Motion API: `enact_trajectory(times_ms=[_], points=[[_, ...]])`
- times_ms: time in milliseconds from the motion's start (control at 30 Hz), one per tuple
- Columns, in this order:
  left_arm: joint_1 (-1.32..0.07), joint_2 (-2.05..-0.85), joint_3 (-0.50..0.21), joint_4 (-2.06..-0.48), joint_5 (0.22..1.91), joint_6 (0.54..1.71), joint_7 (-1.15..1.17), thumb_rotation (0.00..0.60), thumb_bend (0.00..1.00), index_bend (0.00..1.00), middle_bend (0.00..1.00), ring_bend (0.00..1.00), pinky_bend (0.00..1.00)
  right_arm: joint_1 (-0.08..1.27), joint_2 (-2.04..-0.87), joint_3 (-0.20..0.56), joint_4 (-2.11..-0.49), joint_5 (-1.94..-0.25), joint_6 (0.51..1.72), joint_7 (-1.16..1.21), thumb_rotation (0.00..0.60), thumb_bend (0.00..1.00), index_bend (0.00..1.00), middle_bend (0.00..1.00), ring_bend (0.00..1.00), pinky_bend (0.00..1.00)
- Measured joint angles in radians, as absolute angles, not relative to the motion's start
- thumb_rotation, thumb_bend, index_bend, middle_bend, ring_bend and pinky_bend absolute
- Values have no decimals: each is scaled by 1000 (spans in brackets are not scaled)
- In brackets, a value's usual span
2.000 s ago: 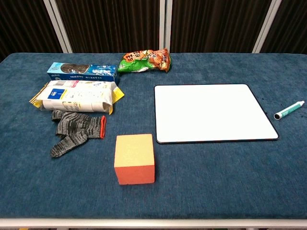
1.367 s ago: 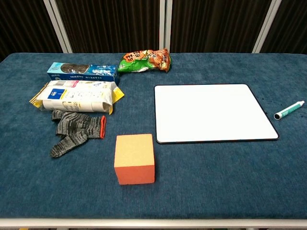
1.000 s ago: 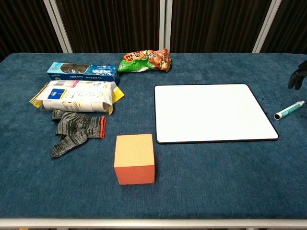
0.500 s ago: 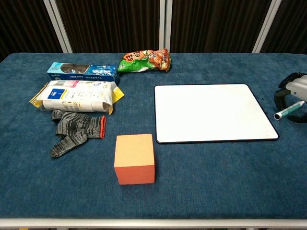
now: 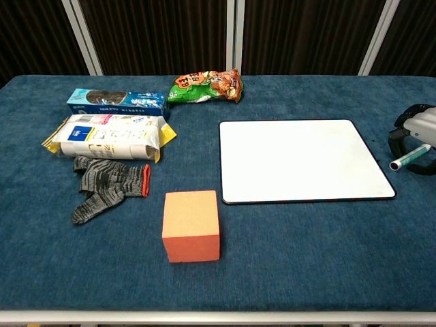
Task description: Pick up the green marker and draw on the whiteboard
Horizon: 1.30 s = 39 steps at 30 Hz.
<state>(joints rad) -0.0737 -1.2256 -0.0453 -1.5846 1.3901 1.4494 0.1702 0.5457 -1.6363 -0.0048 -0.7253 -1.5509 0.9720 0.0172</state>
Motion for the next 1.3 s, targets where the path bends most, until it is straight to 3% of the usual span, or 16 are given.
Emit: enact_trajectory(times_ms=[500,800,1067,1300], points=[[-72,-1231,-44,-1571,1385,1442,153,600,67,127,67,0,0,559,-1642,-10,-721,-1545,956,-5,600,356,543,500,225,116],[-73,-1225,-44,-1575,1389,1440,138,600,67,127,67,0,0,560,-1582,18,-826,-1548,1041,50,600,429,587,535,268,137],[-77,-1206,-42,-1597,1418,1445,107,600,66,127,67,0,0,575,-1504,86,-1055,-1528,1100,361,600,466,591,536,273,169],[-71,-1198,-37,-1604,1426,1453,97,600,66,128,68,0,0,610,-1556,139,-1086,-1485,1074,744,600,494,595,535,273,172]])
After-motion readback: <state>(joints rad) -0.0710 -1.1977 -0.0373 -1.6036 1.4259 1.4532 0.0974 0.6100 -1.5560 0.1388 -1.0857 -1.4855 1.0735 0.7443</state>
